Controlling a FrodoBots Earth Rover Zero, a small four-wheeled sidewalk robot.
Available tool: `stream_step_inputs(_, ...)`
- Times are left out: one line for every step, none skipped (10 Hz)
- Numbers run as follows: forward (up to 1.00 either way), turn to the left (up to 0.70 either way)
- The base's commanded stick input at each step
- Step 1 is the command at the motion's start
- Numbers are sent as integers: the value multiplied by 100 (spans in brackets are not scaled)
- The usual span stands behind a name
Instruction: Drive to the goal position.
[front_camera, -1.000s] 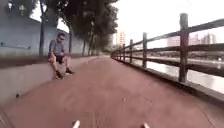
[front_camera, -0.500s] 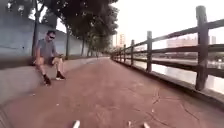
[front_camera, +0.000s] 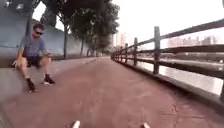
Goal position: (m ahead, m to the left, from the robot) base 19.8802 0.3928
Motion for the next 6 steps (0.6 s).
stream_step_inputs(100,2)
stream_step_inputs(100,2)
stream_step_inputs(100,3)
stream_step_inputs(100,4)
stream_step_inputs(100,32)
stream_step_inputs(100,40)
